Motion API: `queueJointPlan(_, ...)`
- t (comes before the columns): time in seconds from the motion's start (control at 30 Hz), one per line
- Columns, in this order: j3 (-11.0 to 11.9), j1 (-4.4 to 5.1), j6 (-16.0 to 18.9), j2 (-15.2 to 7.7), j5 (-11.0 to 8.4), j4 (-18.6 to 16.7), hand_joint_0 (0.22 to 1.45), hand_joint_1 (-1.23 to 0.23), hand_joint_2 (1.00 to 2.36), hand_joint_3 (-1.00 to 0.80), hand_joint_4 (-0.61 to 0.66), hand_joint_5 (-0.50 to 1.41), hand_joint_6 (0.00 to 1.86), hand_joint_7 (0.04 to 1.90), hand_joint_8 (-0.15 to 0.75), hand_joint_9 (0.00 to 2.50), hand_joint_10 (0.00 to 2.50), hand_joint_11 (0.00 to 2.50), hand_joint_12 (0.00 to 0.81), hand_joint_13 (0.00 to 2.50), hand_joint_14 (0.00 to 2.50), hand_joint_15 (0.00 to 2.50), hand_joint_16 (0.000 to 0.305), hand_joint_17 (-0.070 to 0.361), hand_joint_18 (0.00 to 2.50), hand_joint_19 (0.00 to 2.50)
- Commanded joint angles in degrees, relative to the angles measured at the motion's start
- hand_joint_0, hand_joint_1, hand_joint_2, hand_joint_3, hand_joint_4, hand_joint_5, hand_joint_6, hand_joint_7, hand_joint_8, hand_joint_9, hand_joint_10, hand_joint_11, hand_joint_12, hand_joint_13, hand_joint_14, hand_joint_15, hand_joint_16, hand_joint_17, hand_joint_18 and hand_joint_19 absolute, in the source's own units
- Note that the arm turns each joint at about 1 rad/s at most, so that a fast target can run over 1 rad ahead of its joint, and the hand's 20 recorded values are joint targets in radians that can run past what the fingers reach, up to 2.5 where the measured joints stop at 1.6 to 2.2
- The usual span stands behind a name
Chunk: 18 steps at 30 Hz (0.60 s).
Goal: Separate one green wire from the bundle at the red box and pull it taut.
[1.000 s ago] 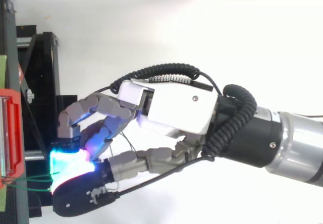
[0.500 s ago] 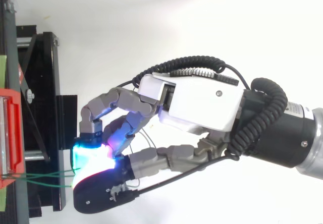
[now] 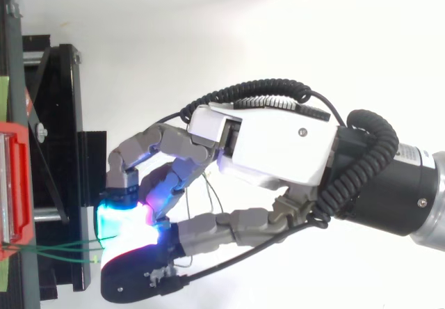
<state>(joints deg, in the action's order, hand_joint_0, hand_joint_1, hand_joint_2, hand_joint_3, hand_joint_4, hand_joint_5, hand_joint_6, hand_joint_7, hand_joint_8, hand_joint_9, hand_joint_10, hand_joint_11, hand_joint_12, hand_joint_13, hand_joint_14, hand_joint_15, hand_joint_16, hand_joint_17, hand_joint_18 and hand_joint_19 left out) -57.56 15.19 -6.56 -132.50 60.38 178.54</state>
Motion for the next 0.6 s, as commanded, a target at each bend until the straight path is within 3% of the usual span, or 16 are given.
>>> queueJointPlan(0.0, 0.34, 0.02, -0.04, -0.04, -0.17, 0.05, 0.68, -0.83, 1.02, -0.25, 0.07, -0.2, 0.94, 1.08, 0.331, 1.02, 0.01, 0.91, 0.31, 0.89, 0.01, 0.36, 0.046, 0.102, 0.87, 0.36)
queueJointPlan(0.43, 0.43, 0.11, -0.04, -0.04, -0.96, -0.12, 0.74, -0.85, 1.0, -0.5, 0.11, -0.2, 0.93, 1.05, 0.332, 1.05, 0.02, 0.91, 0.303, 0.9, 0.01, 0.36, 0.044, 0.099, 0.87, 0.35)
queueJointPlan(0.57, 0.43, -0.07, 0.05, -0.04, -0.79, 0.05, 0.68, -0.82, 1.0, -0.5, 0.16, -0.19, 0.92, 1.06, 0.331, 1.06, 0.02, 0.91, 0.303, 0.9, 0.01, 0.37, 0.044, 0.098, 0.87, 0.36)
